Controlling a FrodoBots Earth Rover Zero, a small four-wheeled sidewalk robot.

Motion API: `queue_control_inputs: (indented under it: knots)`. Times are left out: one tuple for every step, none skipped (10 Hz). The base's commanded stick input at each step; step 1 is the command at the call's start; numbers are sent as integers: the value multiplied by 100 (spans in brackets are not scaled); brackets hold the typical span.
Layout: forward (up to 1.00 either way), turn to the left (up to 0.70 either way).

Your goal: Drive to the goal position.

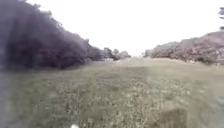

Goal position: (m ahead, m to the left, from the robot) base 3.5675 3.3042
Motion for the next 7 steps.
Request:
queue_control_inputs:
  knots:
    - [85,2]
    - [85,2]
    - [85,2]
    - [85,2]
    - [85,34]
    - [85,34]
    - [85,27]
